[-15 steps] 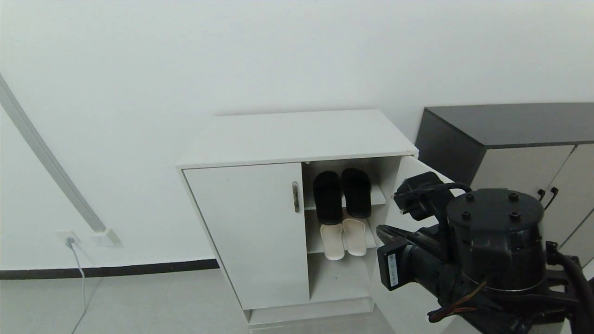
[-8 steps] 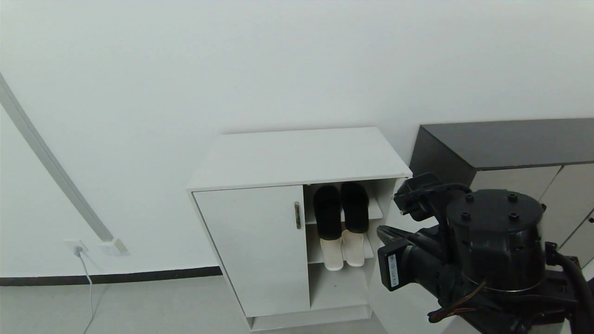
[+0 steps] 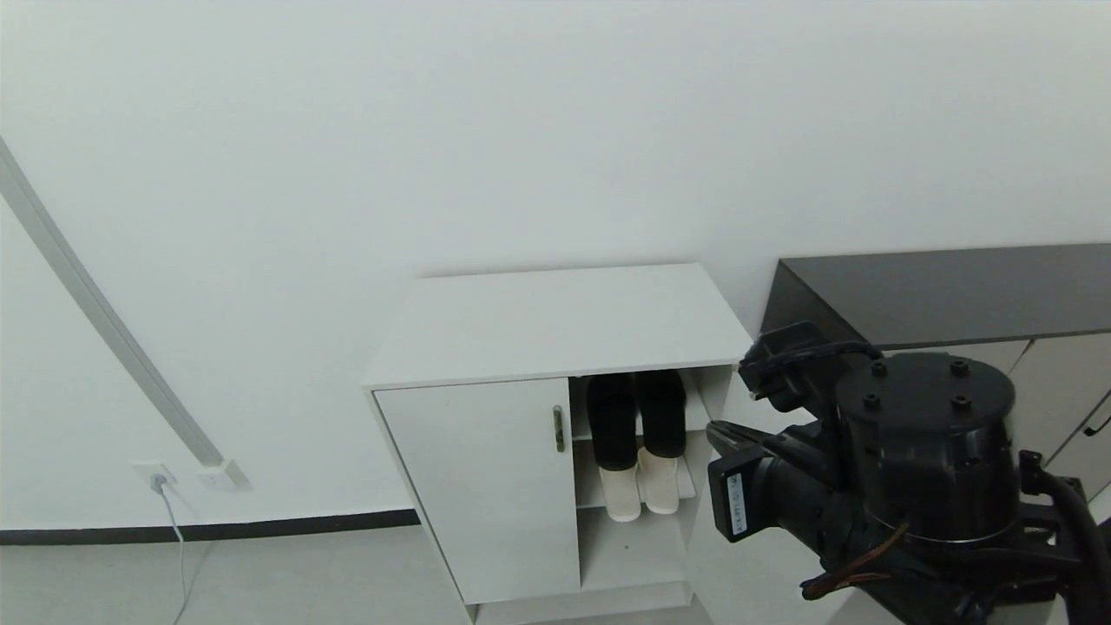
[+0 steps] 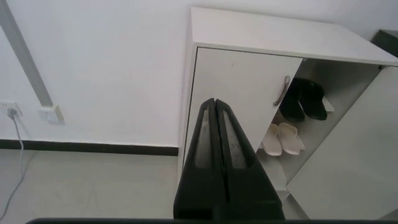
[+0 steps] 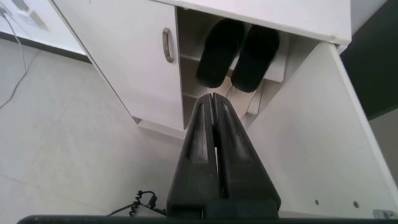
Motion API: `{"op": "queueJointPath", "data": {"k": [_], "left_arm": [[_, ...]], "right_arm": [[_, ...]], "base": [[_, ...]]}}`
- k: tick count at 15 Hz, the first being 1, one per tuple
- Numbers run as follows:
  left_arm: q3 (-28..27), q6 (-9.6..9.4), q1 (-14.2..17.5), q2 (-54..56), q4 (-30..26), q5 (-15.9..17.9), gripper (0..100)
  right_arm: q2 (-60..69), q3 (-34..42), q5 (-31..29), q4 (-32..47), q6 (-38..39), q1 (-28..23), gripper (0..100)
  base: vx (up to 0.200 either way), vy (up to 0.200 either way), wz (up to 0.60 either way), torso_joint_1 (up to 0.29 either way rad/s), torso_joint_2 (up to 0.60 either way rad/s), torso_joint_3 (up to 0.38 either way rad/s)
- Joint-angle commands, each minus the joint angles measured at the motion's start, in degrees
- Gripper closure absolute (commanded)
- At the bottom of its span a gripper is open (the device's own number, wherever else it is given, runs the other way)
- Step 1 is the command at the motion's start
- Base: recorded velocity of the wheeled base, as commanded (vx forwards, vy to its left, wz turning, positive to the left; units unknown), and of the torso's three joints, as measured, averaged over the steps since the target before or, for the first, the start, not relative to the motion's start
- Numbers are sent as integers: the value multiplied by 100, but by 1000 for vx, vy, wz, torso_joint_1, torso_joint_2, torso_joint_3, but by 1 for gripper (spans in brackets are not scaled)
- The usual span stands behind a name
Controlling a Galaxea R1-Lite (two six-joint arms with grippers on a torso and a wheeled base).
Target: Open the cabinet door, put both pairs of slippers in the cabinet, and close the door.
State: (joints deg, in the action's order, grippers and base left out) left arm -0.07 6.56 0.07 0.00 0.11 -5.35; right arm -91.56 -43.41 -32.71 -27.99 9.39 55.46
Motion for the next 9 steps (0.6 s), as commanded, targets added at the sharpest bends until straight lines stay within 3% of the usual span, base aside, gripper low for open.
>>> {"op": "queueJointPath", "data": {"k": [1, 4, 8, 9], "left_arm": [[-1, 3, 1, 0, 7, -1, 100], [-1, 3, 1, 0, -2, -1, 100], [-1, 3, 1, 0, -2, -1, 100], [-1, 3, 1, 0, 7, -1, 100]], "right_arm": [[-2, -18, 1, -5, 2, -17, 100], [7, -10, 1, -49, -7, -44, 100], [7, 26, 10, -101, -77, -44, 100], [-2, 26, 10, -101, -86, -61, 100]], "base": [[0, 0, 0, 168, -373, -193], [0, 0, 0, 173, -362, -193], [0, 0, 0, 21, -46, -22], [0, 0, -600, 2, 2, 2]]}}
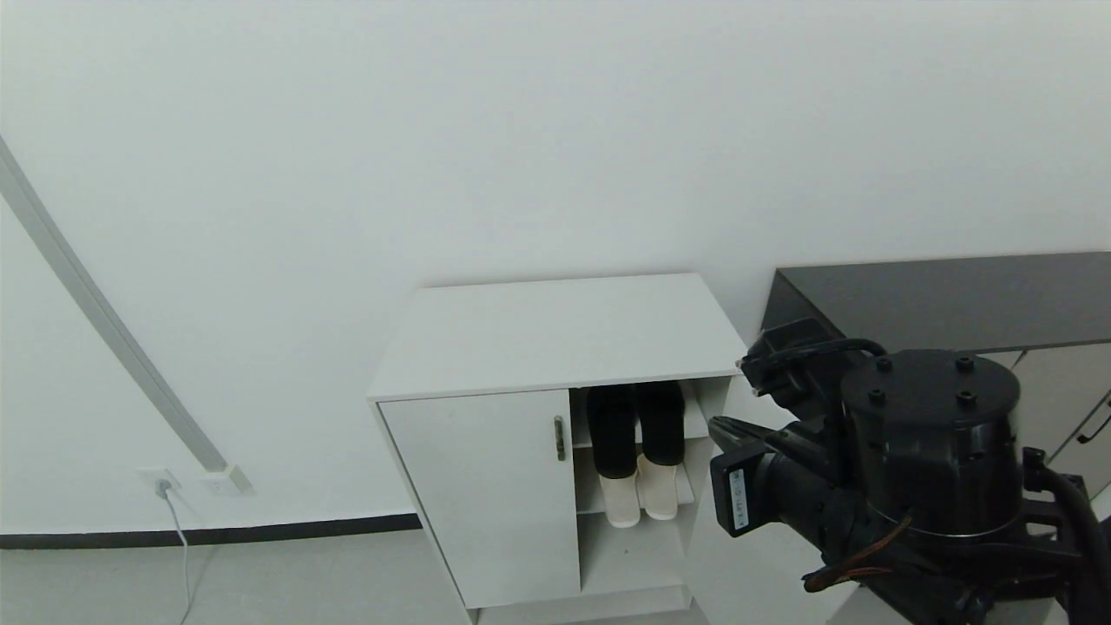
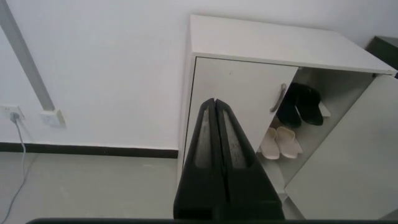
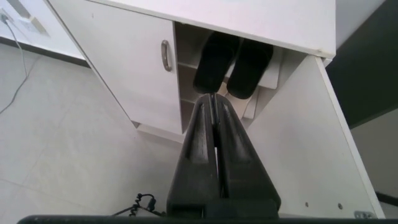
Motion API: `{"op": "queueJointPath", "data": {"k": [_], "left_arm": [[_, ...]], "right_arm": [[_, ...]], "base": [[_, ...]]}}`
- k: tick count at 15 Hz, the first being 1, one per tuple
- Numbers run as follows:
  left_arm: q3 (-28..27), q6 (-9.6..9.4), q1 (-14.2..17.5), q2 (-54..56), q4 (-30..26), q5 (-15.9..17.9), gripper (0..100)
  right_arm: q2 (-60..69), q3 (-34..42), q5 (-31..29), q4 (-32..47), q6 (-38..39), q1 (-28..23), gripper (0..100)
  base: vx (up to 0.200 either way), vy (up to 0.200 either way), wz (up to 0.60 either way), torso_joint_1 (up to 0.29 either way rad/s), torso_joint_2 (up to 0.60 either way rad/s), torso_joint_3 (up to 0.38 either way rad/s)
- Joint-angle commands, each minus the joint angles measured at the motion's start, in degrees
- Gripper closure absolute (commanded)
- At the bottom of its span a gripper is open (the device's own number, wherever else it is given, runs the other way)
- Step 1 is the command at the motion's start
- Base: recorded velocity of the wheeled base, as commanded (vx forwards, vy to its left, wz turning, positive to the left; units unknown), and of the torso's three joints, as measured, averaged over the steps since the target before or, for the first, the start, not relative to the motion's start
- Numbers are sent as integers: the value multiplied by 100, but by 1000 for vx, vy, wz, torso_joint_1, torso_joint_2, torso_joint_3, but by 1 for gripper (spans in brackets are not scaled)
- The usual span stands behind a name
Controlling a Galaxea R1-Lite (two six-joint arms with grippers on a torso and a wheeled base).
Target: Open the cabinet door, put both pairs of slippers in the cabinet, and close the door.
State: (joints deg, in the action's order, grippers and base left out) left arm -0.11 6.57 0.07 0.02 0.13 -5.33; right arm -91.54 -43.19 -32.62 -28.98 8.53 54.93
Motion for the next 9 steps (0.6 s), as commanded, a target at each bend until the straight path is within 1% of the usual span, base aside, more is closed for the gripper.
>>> {"op": "queueJointPath", "data": {"k": [1, 5, 9], "left_arm": [[2, 2, 1, -2, 4, -3, 100], [2, 2, 1, -2, 4, -3, 100], [2, 2, 1, -2, 4, -3, 100]], "right_arm": [[-4, 4, 1, -11, -10, -26, 100], [-4, 4, 81, -11, -18, -211, 100], [-110, -23, 81, -11, -27, -457, 100]], "base": [[0, 0, -600, 2, -7, 2], [0, 0, -600, 6, -5, 4], [0, 0, 0, 0, 0, 0]]}}
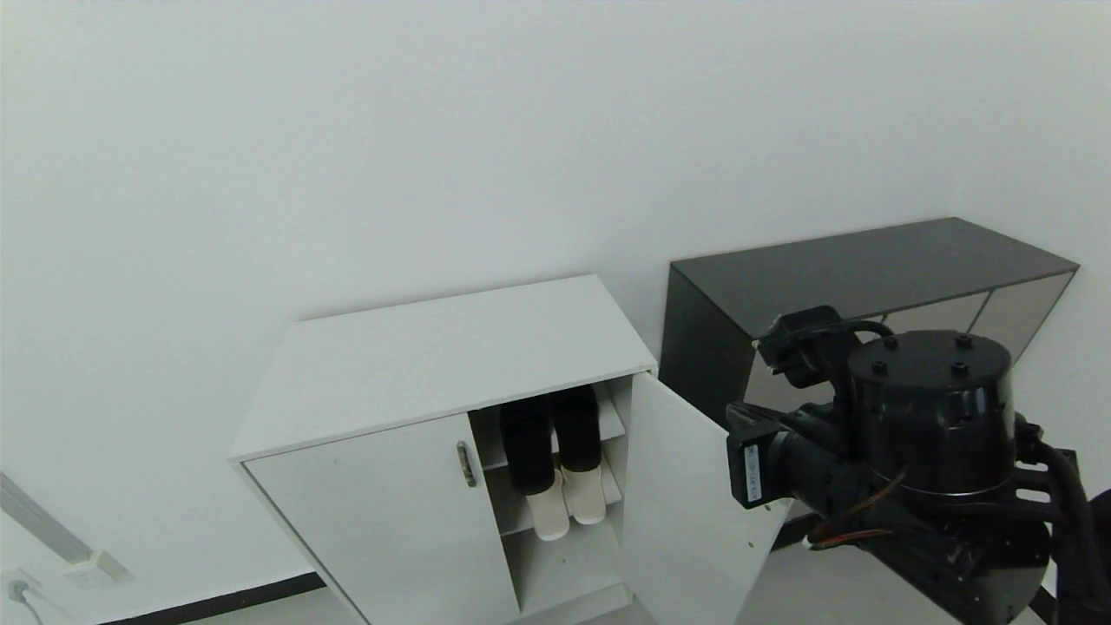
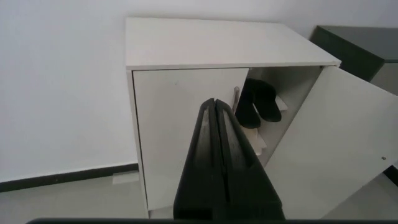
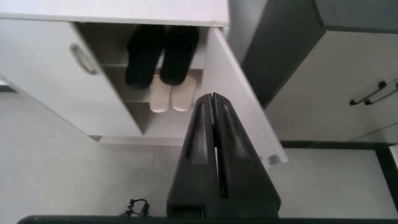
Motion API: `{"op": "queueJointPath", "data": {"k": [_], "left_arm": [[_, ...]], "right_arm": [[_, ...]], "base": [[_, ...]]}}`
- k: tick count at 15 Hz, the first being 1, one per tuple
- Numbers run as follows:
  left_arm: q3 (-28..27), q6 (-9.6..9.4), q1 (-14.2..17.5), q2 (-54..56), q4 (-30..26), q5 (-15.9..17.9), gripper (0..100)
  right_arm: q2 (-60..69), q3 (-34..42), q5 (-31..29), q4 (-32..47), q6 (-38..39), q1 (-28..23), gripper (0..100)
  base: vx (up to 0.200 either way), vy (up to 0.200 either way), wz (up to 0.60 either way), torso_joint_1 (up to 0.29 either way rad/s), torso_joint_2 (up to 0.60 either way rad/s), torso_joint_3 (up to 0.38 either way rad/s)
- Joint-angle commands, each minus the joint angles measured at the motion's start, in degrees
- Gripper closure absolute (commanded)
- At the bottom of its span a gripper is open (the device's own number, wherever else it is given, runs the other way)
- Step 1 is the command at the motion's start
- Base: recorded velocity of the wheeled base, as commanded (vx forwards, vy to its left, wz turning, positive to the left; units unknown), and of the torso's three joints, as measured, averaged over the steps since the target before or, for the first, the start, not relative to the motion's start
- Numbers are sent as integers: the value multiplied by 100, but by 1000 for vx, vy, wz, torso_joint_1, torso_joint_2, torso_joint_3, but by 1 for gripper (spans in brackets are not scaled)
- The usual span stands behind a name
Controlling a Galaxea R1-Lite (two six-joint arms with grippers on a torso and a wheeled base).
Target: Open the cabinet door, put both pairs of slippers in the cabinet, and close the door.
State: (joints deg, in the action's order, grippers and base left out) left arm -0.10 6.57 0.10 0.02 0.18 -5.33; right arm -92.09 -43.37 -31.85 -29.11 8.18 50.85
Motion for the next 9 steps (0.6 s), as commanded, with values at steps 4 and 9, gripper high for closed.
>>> {"op": "queueJointPath", "data": {"k": [4, 9], "left_arm": [[-8, 2, -1, -2, -1, -3, 100], [-8, 2, -1, -2, -1, -3, 100]], "right_arm": [[-134, 22, 4, -200, -97, -145, 100], [-134, 13, 4, -200, -176, -339, 100]], "base": [[-50, 0, 0, 1, 1, 1], [-200, 0, 0, 3, 3, 1]]}}
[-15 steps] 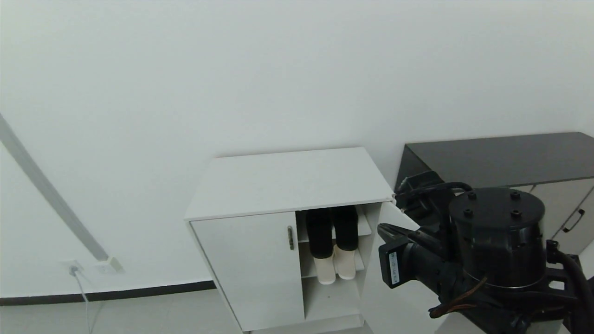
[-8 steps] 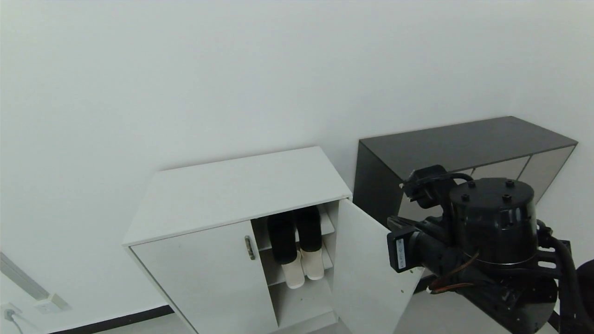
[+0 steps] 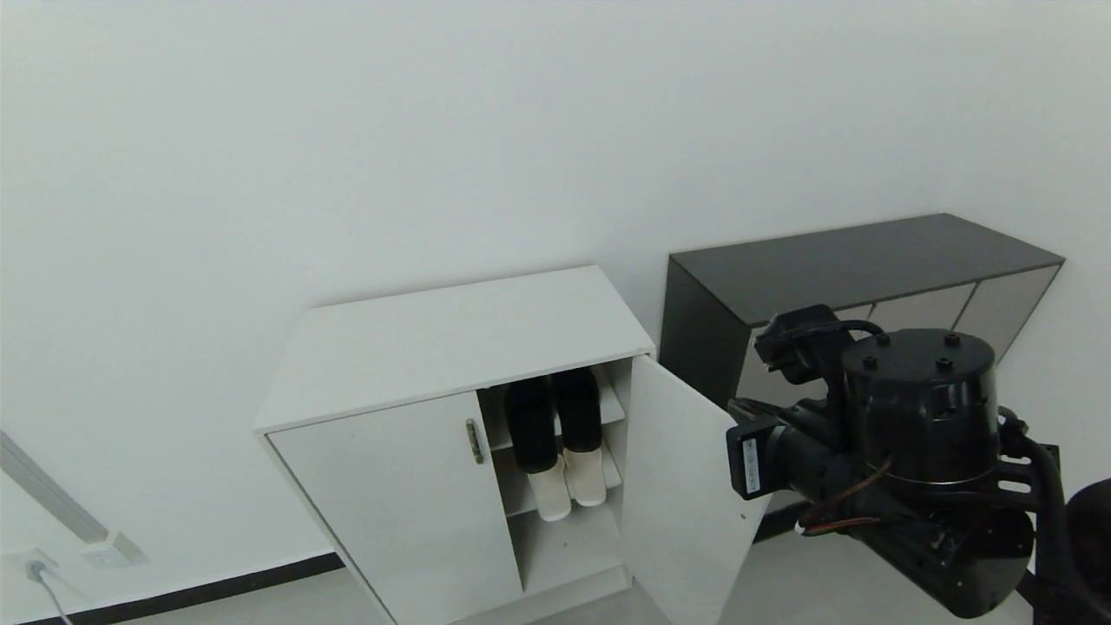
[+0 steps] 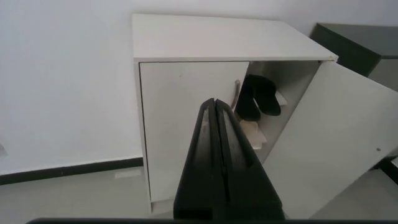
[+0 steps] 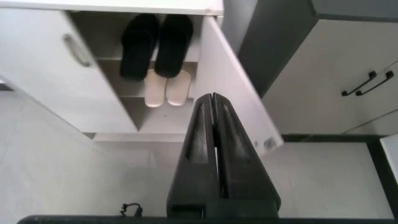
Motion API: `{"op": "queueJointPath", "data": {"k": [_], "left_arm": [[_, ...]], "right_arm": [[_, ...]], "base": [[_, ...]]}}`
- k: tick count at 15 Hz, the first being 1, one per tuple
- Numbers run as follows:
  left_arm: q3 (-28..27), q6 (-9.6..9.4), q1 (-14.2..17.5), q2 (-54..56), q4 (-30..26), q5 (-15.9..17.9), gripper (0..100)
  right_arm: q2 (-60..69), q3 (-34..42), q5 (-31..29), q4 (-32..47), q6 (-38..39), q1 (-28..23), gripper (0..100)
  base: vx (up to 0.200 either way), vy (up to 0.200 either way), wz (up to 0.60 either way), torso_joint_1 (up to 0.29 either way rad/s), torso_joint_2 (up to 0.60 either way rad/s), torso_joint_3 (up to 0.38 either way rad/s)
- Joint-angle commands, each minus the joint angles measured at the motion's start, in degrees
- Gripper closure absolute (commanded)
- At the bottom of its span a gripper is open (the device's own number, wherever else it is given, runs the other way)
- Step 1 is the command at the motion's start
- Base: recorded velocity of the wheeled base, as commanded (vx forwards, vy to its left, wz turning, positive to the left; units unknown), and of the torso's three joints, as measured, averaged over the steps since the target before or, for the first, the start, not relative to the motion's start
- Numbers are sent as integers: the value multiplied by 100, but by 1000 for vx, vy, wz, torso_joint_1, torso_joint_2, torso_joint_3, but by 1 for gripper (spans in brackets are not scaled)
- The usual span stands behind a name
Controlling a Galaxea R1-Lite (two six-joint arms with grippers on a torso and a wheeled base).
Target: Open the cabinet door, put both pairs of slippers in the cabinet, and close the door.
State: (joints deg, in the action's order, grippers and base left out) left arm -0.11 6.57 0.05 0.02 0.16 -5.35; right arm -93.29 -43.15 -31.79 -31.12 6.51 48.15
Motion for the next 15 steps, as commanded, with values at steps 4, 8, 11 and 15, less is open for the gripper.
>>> {"op": "queueJointPath", "data": {"k": [4, 8, 11, 15], "left_arm": [[2, 2, 4, -2, 2, -1, 100], [2, 2, 4, -2, 2, -1, 100], [2, 2, 4, -2, 2, -1, 100], [2, 2, 4, -2, 2, -1, 100]], "right_arm": [[-382, -422, 340, 1, -115, -992, 100], [-1314, -1011, 1079, -61, -97, -2064, 100], [-2000, -1125, 1342, -553, -27, -2425, 100], [-2562, -1248, 1457, -843, 26, -2513, 100]], "base": [[0, 0, 0, 0, 0, 0], [0, 0, 0, 0, 0, 0], [0, 0, 0, 0, 0, 0], [0, 0, 0, 0, 0, 0]]}}
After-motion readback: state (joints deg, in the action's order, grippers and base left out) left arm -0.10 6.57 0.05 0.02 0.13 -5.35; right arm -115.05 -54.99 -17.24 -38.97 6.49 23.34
